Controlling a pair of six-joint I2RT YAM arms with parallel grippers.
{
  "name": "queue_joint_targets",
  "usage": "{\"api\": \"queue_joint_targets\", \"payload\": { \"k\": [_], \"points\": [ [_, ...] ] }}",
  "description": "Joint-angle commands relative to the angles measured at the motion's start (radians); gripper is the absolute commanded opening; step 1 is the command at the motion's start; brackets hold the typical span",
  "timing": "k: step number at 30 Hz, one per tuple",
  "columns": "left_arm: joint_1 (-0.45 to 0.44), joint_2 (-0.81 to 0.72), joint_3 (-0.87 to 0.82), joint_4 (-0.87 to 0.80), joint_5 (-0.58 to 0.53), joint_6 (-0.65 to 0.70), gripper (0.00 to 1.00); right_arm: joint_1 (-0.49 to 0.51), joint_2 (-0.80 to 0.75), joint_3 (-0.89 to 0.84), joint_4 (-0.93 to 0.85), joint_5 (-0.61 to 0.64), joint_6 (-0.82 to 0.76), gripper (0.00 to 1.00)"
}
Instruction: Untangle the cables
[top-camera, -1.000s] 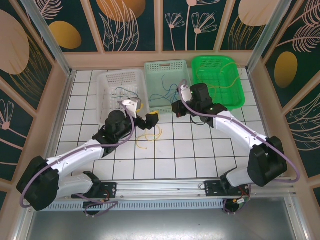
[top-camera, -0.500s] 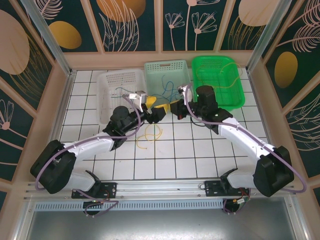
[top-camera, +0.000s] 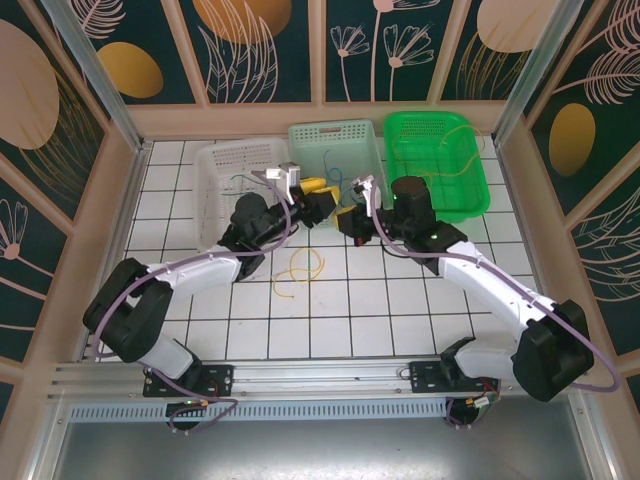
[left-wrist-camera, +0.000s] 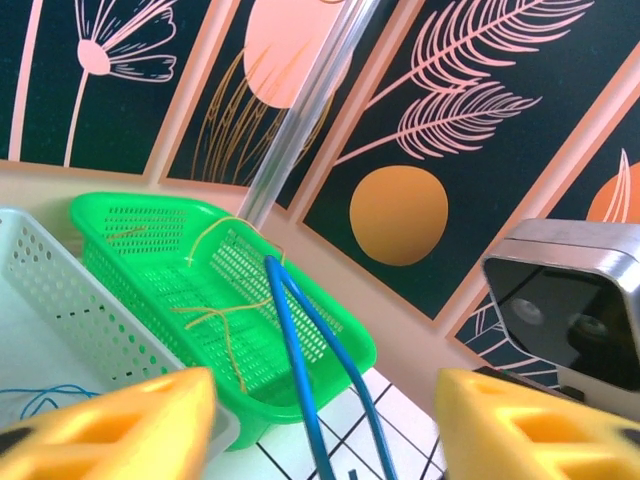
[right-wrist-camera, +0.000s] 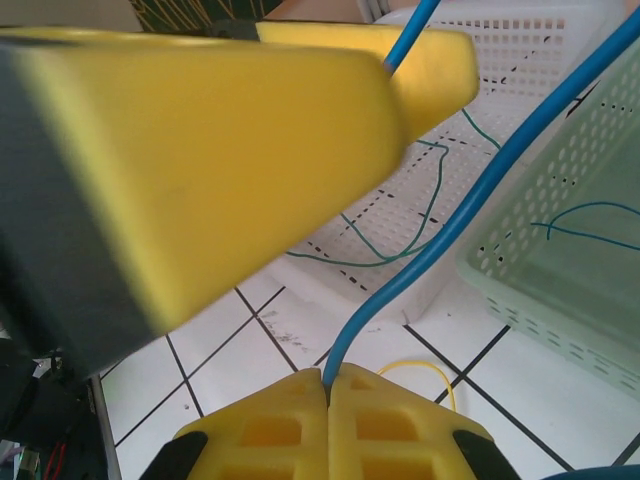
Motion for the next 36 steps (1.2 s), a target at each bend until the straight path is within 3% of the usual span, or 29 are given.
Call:
{"api": "queue_joint_targets", "payload": {
  "k": [1,4,7,11,15,19,21,25,29,30,32,33,35,36],
  "points": [
    [0.011,0.009,0.03,0.028,0.032,-0.007,0.41,0.009,-0.035,-0.008,-0.014,-0.019,-0.035,0.0],
    [0.013,0.0,0.042,0.002,0.028,0.021,0.15,0.009,-0.042,-0.014,-0.039,0.002,-0.047,0.0],
    [0.019,-0.016,0.059,-0.062,0.024,0.07,0.0,0.003,-0.049,-0.012,-0.088,0.036,-0.071,0.0],
    [0.034,-0.028,0.119,-0.254,0.033,0.198,0.0,-0.008,-0.048,0.002,-0.202,0.146,-0.124,0.0],
    [0.042,-0.009,0.251,-0.572,0.007,0.413,0.0,-0.011,-0.031,0.009,-0.322,0.265,-0.167,0.0],
    [0.05,0.009,0.356,-0.797,-0.105,0.605,0.0,-0.011,-0.018,0.013,-0.391,0.372,-0.179,0.0],
    [0.052,0.024,0.403,-0.87,-0.179,0.677,0.0,-0.011,-0.008,0.019,-0.405,0.401,-0.181,0.0],
    [0.053,0.069,0.497,-0.981,-0.221,0.786,0.0,-0.011,0.019,0.035,-0.403,0.398,-0.184,0.0],
    [0.052,0.087,0.525,-0.991,-0.329,0.825,0.0,-0.011,0.034,0.051,-0.383,0.391,-0.186,0.0],
    [0.052,0.086,0.526,-0.98,-0.353,0.816,0.03,-0.011,0.036,0.054,-0.37,0.39,-0.183,0.0],
    [0.053,0.076,0.517,-0.946,-0.382,0.777,0.24,-0.048,0.049,0.065,-0.336,0.38,-0.169,0.0],
    [0.053,0.067,0.51,-0.929,-0.386,0.753,0.44,-0.057,0.061,0.072,-0.31,0.375,-0.152,0.0],
    [0.053,0.038,0.487,-0.883,-0.381,0.706,0.6,-0.079,0.106,0.1,-0.266,0.361,-0.121,0.0],
    [0.052,0.015,0.466,-0.855,-0.378,0.681,0.76,-0.091,0.139,0.121,-0.242,0.357,-0.104,0.0]
  ]
}}
